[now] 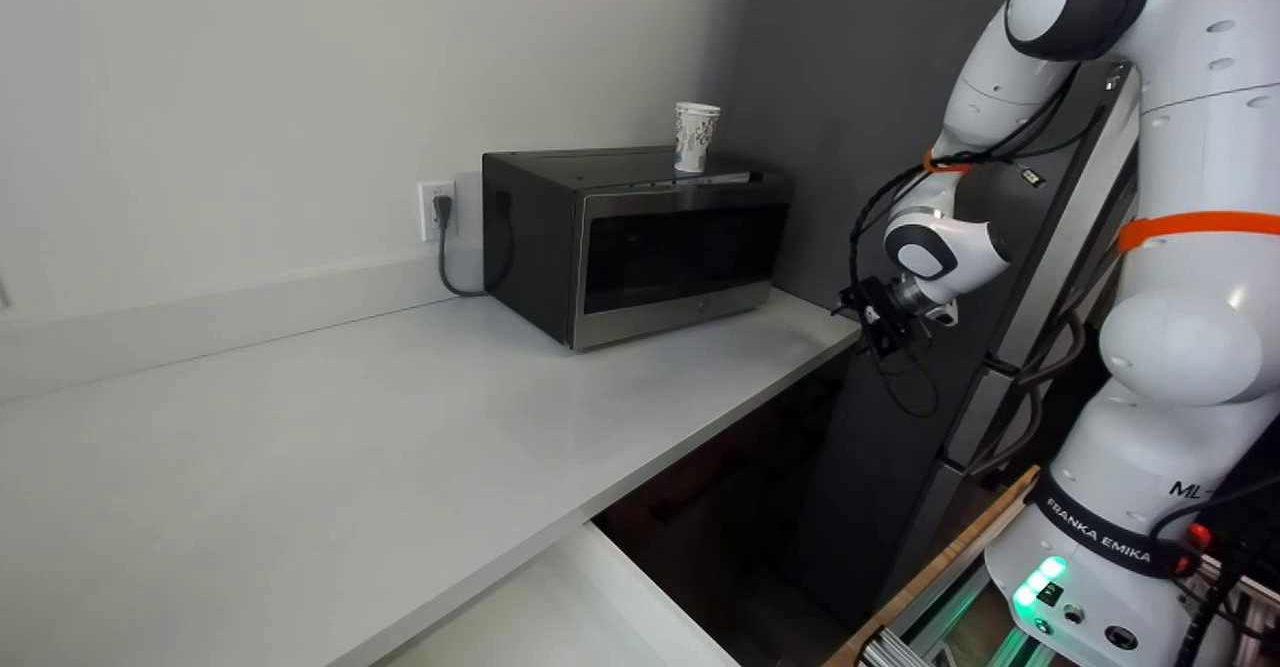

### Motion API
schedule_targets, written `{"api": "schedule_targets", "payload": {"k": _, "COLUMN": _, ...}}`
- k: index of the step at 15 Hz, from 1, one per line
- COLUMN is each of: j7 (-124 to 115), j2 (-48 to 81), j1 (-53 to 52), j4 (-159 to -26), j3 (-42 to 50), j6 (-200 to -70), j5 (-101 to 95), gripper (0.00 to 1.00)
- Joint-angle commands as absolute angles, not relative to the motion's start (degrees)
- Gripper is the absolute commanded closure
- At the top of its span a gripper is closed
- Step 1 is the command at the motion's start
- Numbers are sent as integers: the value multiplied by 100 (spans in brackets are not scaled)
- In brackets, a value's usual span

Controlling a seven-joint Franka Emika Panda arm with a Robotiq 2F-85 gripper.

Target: Open the microwave door by pressing the bottom right button

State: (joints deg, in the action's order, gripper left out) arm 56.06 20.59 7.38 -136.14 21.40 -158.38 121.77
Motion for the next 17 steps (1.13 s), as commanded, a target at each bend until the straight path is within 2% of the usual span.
{"api": "schedule_targets", "payload": {"k": 1, "j7": 5308, "j2": 964, "j1": -125, "j4": -14511, "j3": 2365, "j6": -17478, "j5": 11758, "gripper": 0}}
{"api": "schedule_targets", "payload": {"k": 4, "j7": 4575, "j2": 305, "j1": -301, "j4": -15140, "j3": 1696, "j6": -19068, "j5": 10937, "gripper": 0}}
{"api": "schedule_targets", "payload": {"k": 7, "j7": 5349, "j2": -48, "j1": -309, "j4": -15749, "j3": 1093, "j6": -19698, "j5": 11404, "gripper": 0}}
{"api": "schedule_targets", "payload": {"k": 9, "j7": 6023, "j2": -693, "j1": -363, "j4": -16139, "j3": 957, "j6": -19582, "j5": 11538, "gripper": 0}}
{"api": "schedule_targets", "payload": {"k": 10, "j7": 5343, "j2": 80, "j1": -353, "j4": -15670, "j3": 1029, "j6": -19556, "j5": 11361, "gripper": 0}}
{"api": "schedule_targets", "payload": {"k": 17, "j7": 5832, "j2": -494, "j1": -356, "j4": -15953, "j3": 957, "j6": -19556, "j5": 11434, "gripper": 0}}
